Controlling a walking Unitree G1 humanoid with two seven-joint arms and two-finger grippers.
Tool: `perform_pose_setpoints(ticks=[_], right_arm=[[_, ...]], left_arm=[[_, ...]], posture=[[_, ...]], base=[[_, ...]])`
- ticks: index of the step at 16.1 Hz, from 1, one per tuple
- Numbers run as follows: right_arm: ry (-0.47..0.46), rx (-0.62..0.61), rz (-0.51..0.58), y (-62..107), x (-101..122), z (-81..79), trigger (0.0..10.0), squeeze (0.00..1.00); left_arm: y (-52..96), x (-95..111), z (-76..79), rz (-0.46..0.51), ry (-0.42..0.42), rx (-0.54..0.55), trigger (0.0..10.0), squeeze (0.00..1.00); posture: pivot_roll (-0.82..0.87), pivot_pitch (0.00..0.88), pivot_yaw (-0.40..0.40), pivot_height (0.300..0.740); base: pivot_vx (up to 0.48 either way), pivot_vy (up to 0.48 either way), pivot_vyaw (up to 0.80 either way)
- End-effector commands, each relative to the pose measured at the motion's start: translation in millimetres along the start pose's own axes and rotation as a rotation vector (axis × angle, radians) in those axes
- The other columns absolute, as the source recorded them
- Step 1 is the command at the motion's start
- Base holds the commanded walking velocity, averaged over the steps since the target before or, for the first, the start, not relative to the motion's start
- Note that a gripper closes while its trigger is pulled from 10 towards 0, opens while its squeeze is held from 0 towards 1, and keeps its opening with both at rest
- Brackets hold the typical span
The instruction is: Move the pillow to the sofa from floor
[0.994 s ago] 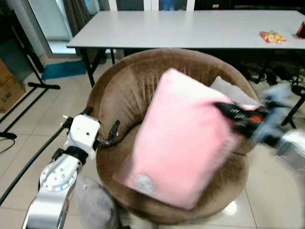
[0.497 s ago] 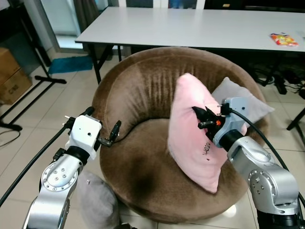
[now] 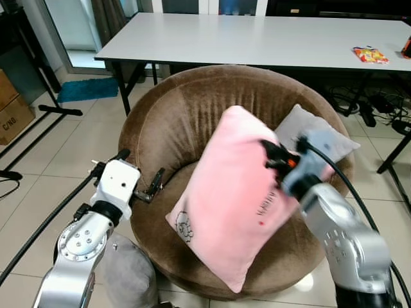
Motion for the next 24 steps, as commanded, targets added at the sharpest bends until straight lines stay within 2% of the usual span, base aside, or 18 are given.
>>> perform_pose_setpoints(ticks=[1, 4, 5, 7, 13, 18, 20, 21, 22, 23, 24], right_arm=[[0.005, -0.019, 0.063, 4.8, 10, 1.8, 10.0, 0.0], [0.01, -0.028, 0.057, 8.7, 5, -0.6, 10.0, 0.0], [0.03, -0.052, 0.065, 7.2, 5, 0.4, 10.0, 0.0], [0.015, -0.071, 0.083, 6.5, 8, 2.0, 10.0, 0.0], [0.071, -0.027, 0.08, -1.6, 14, -3.8, 10.0, 0.0], [0.07, 0.042, -0.064, -35.0, 2, -18.0, 10.0, 0.0], [0.007, 0.038, -0.108, -58.4, -3, -19.0, 10.0, 0.0], [-0.067, 0.059, -0.11, -71.0, -1, -22.4, 10.0, 0.0], [-0.099, 0.061, -0.115, -81.2, -1, -21.7, 10.0, 0.0], [-0.121, 0.013, -0.146, -98.6, -6, -8.7, 10.0, 0.0], [-0.135, -0.026, -0.161, -105.1, -7, 0.4, 10.0, 0.0]], left_arm=[[-3.2, 3, -0.5, 0.014, 0.002, 0.002, 10.0, 0.0], [-4.7, 4, -0.9, 0.018, 0.003, -0.007, 10.0, 0.0], [-6.0, 5, -0.3, 0.023, 0.001, -0.017, 10.0, 0.0], [-6.3, 6, -0.1, 0.025, 0.0, -0.02, 10.0, 0.0], [-5.3, 2, 4.0, 0.007, -0.019, -0.043, 10.0, 0.0], [0.0, -10, 20.1, -0.056, 0.018, -0.222, 10.0, 0.0], [3.9, -17, 25.0, -0.089, 0.024, -0.313, 10.0, 0.0], [9.9, -19, 29.0, -0.11, 0.036, -0.377, 10.0, 0.0], [14.1, -20, 31.4, -0.124, 0.043, -0.417, 10.0, 0.0], [18.2, -20, 32.1, -0.133, 0.048, -0.442, 10.0, 0.0], [21.1, -19, 33.1, -0.138, 0.057, -0.461, 10.0, 0.0]], posture=[[-0.08, 0.0, 0.021, 0.74], [-0.09, 0.0, 0.039, 0.74], [-0.09, 0.0, 0.042, 0.74], [-0.09, 0.0, 0.042, 0.74], [-0.09, 0.0, 0.036, 0.74], [-0.08, 0.0, 0.028, 0.74], [-0.08, 0.0, 0.02, 0.74], [-0.07, 0.0, 0.019, 0.74], [-0.07, 0.0, 0.019, 0.74], [-0.06, 0.0, 0.016, 0.74], [-0.05, 0.0, 0.015, 0.74]], base=[[0.24, 0.0, 0.0], [0.3, 0.0, 0.0], [0.304, 0.0, 0.8], [0.304, 0.0, 0.76], [0.094, 0.0, 0.0], [0.0, 0.0, 0.0], [0.0, 0.0, 0.0], [0.0, 0.0, 0.0], [0.0, 0.0, 0.0], [0.0, 0.0, 0.0], [0.0, 0.0, 0.0]])
Point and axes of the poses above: a point about 5 cm out from each wrist's last joint towards the gripper, its own y axis pointing back from the gripper into the wrist, its own x axis along the axis of the wrist's last joint, z = x × y, the point moved 2 cm from there along -y, pointing out of the wrist towards the gripper, and after that the axes turned 3 degrees about -y, right-handed, at the moved point
